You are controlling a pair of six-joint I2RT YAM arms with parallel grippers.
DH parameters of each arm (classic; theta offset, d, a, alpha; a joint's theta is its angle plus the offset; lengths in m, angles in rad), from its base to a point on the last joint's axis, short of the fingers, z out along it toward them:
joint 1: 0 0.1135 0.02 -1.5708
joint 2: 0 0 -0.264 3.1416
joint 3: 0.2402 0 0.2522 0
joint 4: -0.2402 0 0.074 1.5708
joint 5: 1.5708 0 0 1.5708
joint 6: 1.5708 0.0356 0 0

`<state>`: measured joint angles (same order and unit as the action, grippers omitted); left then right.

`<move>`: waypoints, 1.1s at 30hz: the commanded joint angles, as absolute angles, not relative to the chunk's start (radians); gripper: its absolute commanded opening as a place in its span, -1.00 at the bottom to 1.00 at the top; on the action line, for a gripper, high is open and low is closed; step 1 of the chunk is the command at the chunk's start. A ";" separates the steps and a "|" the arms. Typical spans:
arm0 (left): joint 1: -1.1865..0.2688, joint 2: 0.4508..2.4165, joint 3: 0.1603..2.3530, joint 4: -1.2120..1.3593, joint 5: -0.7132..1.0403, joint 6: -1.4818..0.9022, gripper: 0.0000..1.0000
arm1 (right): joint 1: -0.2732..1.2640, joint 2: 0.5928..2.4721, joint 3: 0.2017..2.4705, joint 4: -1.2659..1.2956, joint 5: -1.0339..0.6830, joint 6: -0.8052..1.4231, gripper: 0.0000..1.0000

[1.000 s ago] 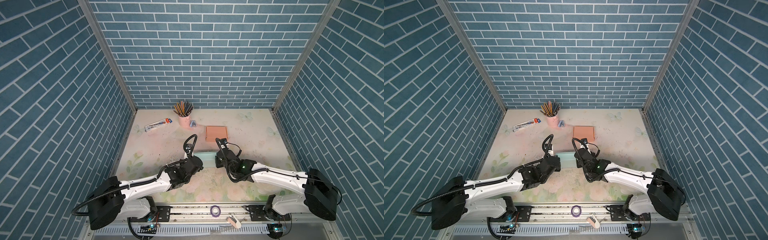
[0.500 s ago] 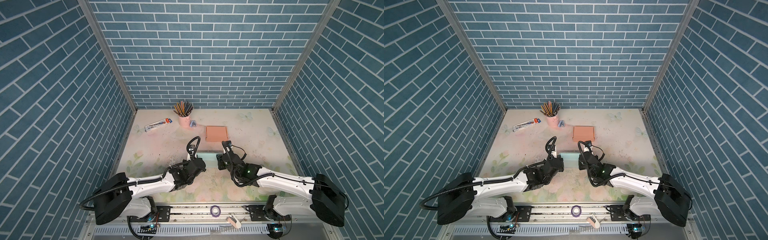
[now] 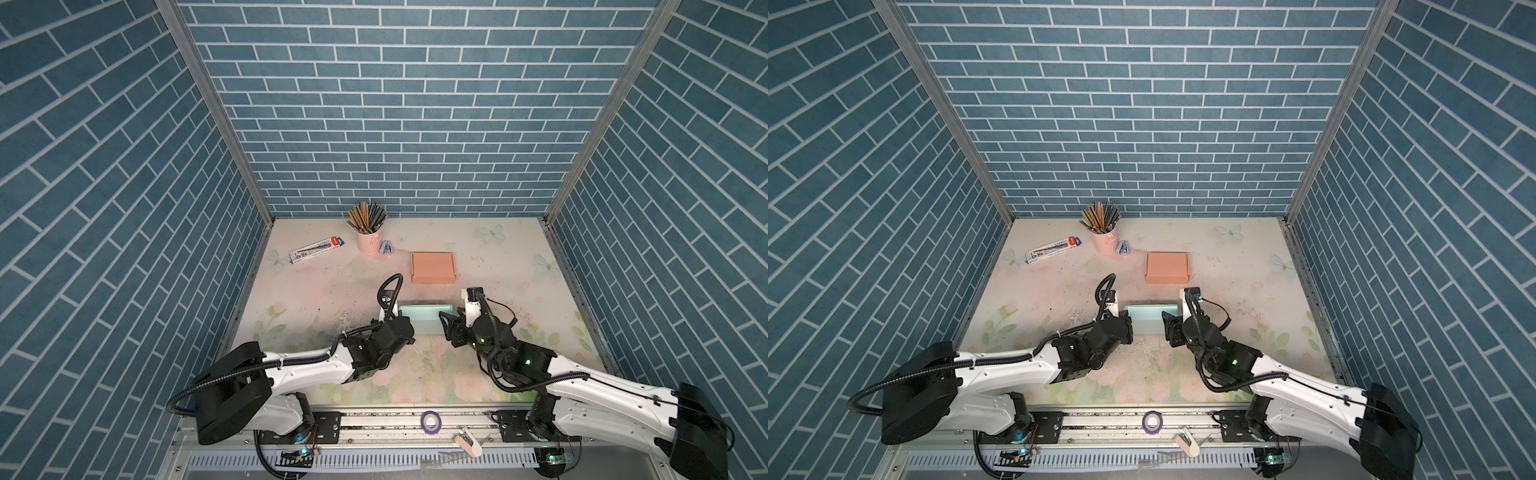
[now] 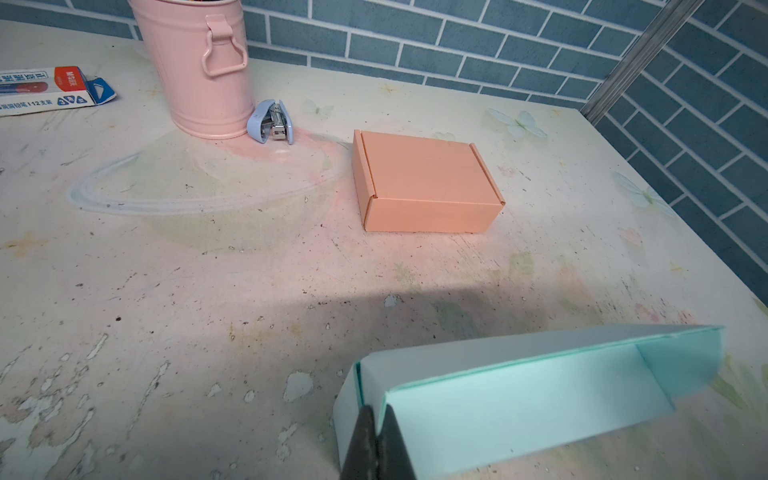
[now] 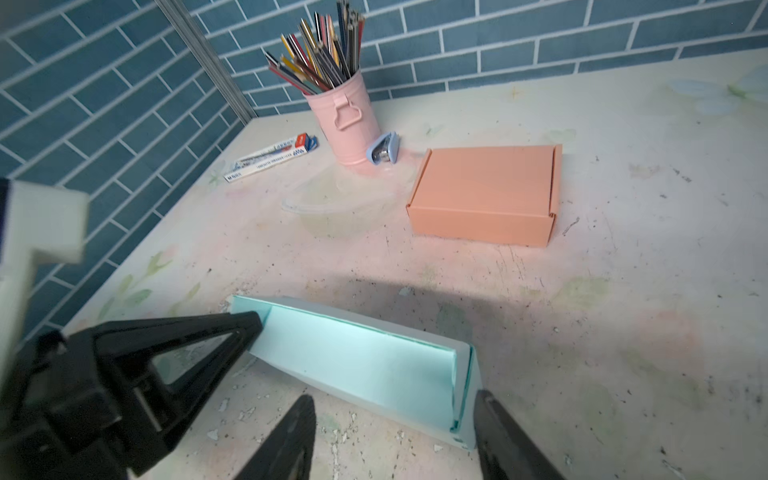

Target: Fold the paper box

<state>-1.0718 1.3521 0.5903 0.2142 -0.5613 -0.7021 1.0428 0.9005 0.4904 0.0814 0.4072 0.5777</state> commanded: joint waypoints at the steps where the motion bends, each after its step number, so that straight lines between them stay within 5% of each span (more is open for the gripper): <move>1: -1.088 1.384 0.583 0.142 -0.498 -0.719 -1.00 | 1.046 0.840 0.502 0.040 0.468 0.539 0.28; 11: -1.104 1.410 0.612 0.110 -0.534 -0.686 -1.00 | 0.889 0.993 0.666 -0.094 0.361 0.591 0.36; 33: -1.116 1.417 0.611 0.112 -0.525 -0.687 -0.90 | 0.864 1.166 0.612 -0.022 0.281 0.668 0.20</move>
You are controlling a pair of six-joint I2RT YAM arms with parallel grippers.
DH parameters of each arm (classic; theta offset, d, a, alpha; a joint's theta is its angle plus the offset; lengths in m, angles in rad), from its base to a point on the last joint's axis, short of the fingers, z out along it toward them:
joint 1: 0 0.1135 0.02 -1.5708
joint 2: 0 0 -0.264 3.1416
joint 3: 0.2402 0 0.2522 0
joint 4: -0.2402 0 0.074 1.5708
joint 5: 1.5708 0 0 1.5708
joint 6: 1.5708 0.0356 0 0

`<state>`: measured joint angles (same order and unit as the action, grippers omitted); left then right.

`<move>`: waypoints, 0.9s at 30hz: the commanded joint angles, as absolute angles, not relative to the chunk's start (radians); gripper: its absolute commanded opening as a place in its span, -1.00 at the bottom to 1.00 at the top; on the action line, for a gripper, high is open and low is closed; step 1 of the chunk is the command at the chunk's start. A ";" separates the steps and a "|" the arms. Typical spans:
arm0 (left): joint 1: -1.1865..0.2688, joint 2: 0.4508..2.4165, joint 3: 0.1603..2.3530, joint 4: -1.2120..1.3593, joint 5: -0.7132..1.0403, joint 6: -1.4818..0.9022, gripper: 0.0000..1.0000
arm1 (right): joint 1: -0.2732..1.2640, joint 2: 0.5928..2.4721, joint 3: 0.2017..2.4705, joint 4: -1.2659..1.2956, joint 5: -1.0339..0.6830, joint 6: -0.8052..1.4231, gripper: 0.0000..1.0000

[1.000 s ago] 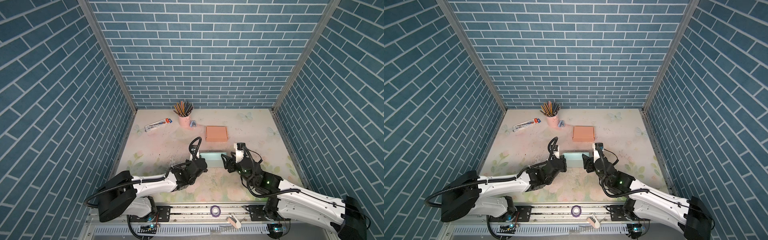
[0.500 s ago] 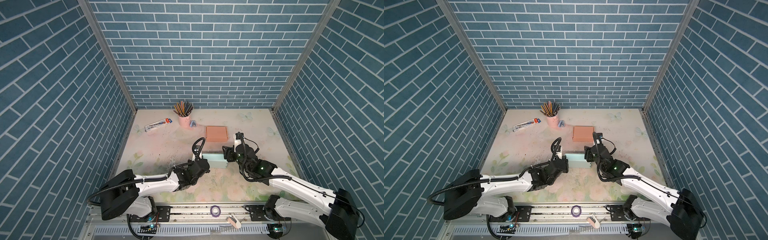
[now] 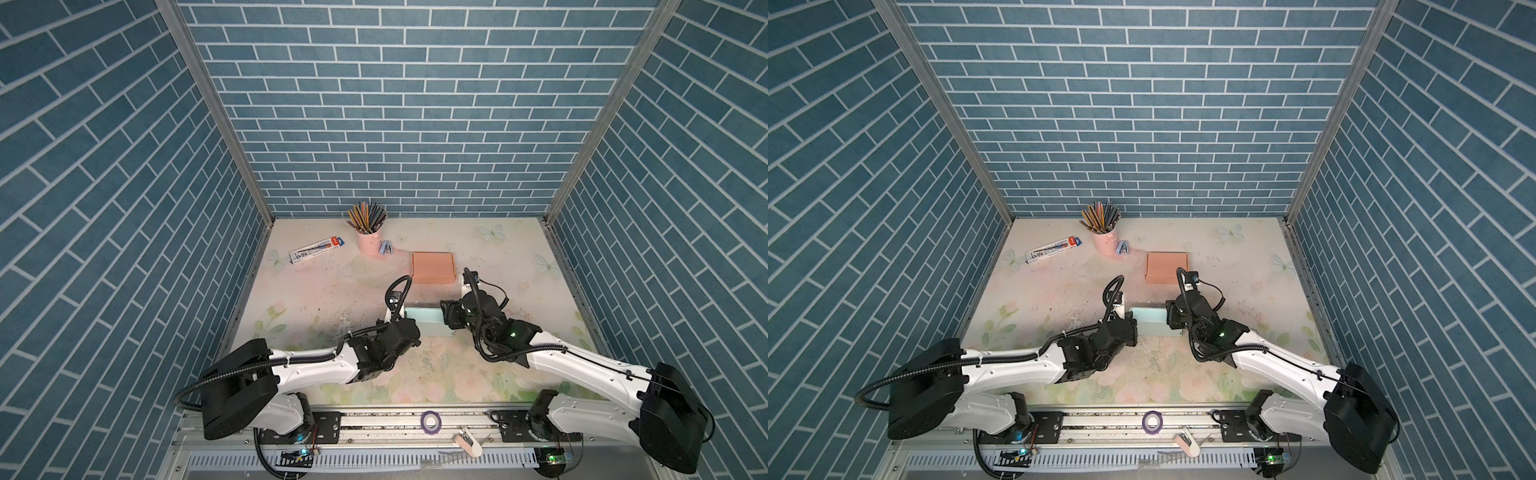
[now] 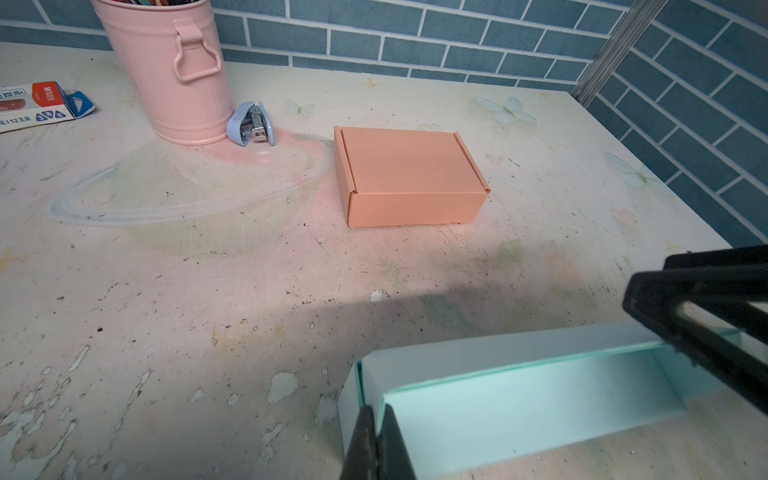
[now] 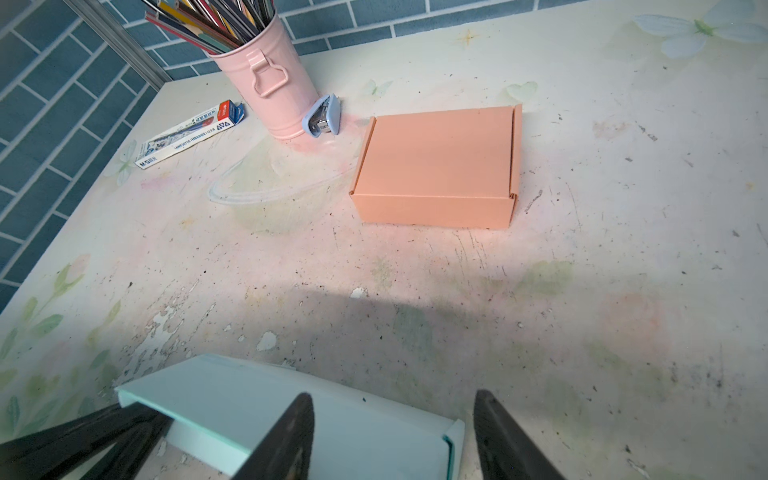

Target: Fold the paper box

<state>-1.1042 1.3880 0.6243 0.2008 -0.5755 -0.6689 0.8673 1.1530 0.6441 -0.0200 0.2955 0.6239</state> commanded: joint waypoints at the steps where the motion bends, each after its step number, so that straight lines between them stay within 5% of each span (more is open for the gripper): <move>1: -1.116 1.418 0.611 0.112 -0.525 -0.687 -0.88 | 0.865 1.165 0.605 -0.019 0.282 0.671 0.19; 11: -1.118 1.407 0.610 0.109 -0.510 -0.704 -0.67 | 0.865 1.129 0.516 -0.003 0.287 0.707 0.09; 19: -1.113 1.356 0.639 0.073 -0.379 -0.655 0.06 | 0.864 1.113 0.484 0.005 0.276 0.722 0.04; 27: -1.061 1.232 0.640 0.033 -0.205 -0.660 0.47 | 0.866 1.111 0.471 0.019 0.269 0.738 0.00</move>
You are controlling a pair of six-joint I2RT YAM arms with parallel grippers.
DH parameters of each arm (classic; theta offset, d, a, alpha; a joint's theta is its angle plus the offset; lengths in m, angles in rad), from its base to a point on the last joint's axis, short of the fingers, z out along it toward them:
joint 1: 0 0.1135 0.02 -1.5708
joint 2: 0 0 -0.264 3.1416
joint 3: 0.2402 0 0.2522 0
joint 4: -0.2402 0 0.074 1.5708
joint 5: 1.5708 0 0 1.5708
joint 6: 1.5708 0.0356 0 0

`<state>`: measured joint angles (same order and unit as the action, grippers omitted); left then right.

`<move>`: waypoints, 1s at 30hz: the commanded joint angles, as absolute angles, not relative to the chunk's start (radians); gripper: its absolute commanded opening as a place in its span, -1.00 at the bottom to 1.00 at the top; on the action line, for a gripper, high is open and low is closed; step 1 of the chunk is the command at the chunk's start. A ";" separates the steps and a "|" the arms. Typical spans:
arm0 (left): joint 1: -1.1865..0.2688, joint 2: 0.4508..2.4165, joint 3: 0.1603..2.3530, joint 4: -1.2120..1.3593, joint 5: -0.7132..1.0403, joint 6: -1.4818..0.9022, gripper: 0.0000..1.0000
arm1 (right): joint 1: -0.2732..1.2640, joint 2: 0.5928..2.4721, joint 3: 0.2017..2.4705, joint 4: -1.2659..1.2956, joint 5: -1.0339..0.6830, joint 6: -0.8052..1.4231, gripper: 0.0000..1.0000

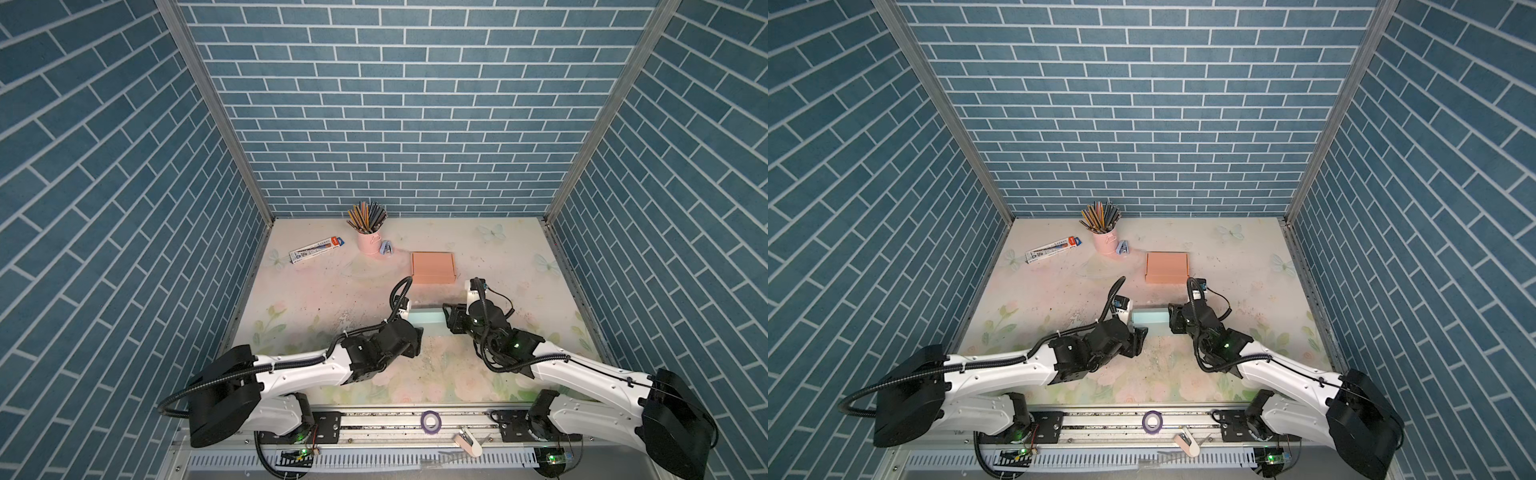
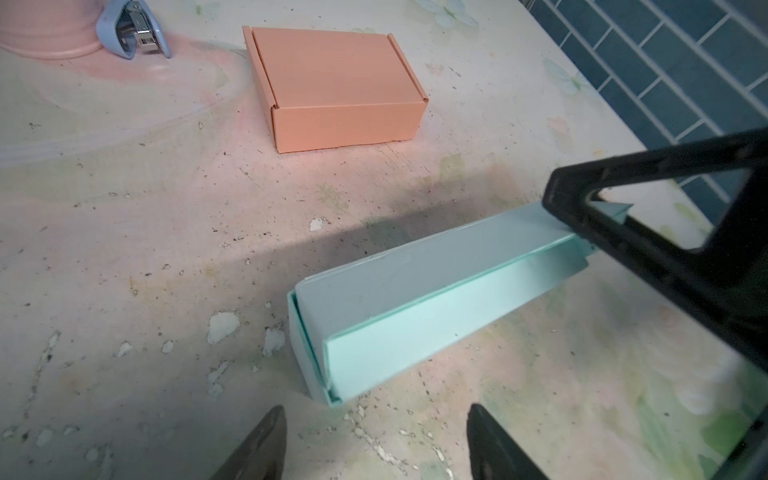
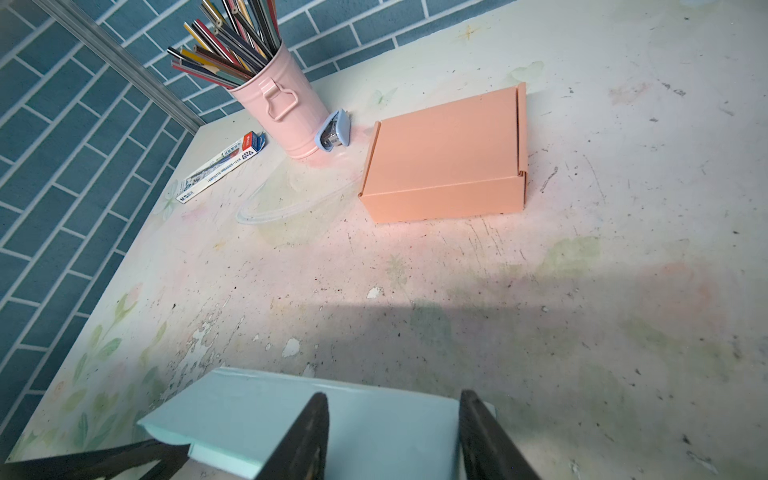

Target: Fold the paper box

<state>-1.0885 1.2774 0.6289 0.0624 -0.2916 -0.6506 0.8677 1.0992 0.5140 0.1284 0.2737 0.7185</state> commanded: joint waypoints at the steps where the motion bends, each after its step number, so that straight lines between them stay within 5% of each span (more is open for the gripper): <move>1: -1.043 1.215 0.640 0.036 -0.178 -0.663 0.51 | 0.866 1.111 0.471 0.019 0.268 0.738 0.00; 13: -0.820 1.239 0.694 0.104 -0.010 -0.689 0.55 | 0.875 1.100 0.469 0.019 0.264 0.748 -0.03; 30: -0.842 1.377 0.660 0.161 -0.046 -0.717 0.50 | 0.882 1.085 0.466 0.022 0.269 0.757 -0.04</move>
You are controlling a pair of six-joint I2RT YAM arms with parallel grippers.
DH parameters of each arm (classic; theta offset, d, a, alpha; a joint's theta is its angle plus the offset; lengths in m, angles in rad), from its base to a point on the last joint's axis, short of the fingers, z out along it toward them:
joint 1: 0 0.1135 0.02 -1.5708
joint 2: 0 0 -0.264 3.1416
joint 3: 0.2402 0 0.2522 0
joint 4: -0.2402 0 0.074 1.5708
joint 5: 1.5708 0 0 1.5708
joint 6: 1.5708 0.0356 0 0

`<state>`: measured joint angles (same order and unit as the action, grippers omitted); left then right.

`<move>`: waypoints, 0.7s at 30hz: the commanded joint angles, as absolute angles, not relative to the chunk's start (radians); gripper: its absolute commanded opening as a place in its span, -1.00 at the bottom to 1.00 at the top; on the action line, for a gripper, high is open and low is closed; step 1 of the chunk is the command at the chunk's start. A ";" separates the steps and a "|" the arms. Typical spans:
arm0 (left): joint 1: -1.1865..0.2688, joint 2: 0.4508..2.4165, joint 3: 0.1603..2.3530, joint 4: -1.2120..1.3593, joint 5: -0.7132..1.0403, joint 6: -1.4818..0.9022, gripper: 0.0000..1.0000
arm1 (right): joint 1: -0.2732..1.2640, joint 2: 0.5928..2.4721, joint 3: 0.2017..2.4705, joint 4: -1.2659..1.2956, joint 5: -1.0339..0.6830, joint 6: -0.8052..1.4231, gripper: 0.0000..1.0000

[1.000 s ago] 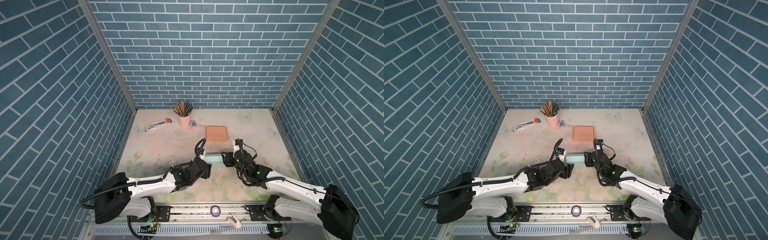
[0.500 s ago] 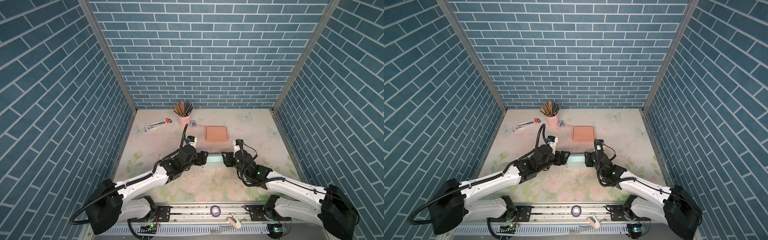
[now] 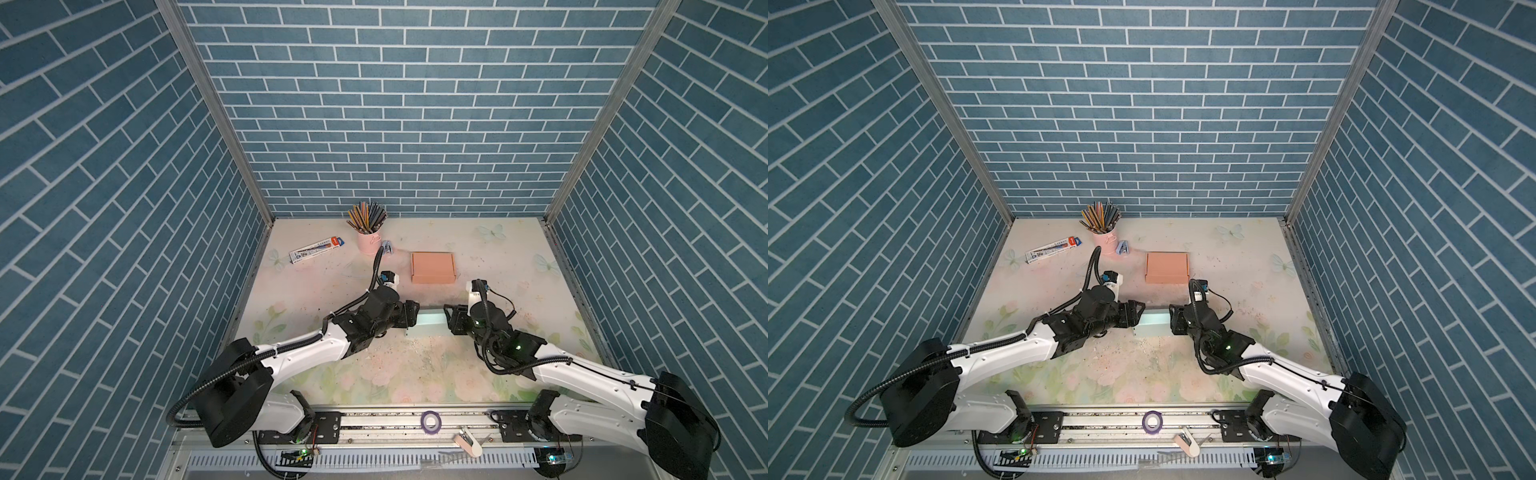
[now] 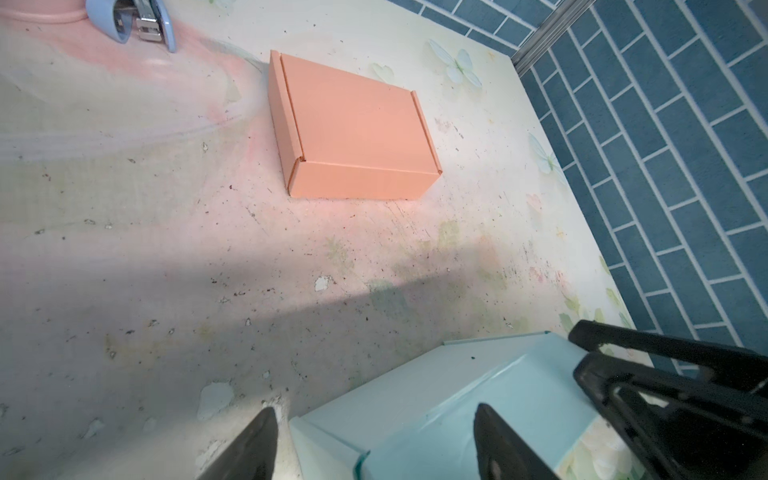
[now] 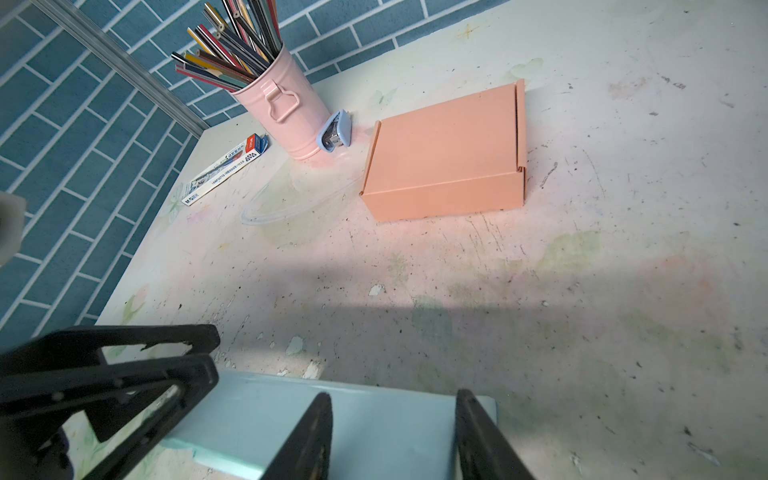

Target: Fold the paper box

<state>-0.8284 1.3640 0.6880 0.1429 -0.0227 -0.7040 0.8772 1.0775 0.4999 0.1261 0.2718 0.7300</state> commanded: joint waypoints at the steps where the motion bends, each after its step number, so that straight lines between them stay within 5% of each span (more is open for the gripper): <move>1: -0.846 1.383 0.654 0.163 -0.049 -0.719 0.50 | 0.883 1.087 0.466 0.023 0.268 0.758 -0.04; 21: -0.885 1.483 0.569 0.242 -0.095 -0.747 0.50 | 0.890 1.031 0.450 -0.017 0.269 0.781 0.00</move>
<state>-0.8761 1.4479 0.6117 0.3450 -0.0772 -0.7551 0.8875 1.0344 0.4805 0.0654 0.2569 0.7547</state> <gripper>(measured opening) 0.748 0.500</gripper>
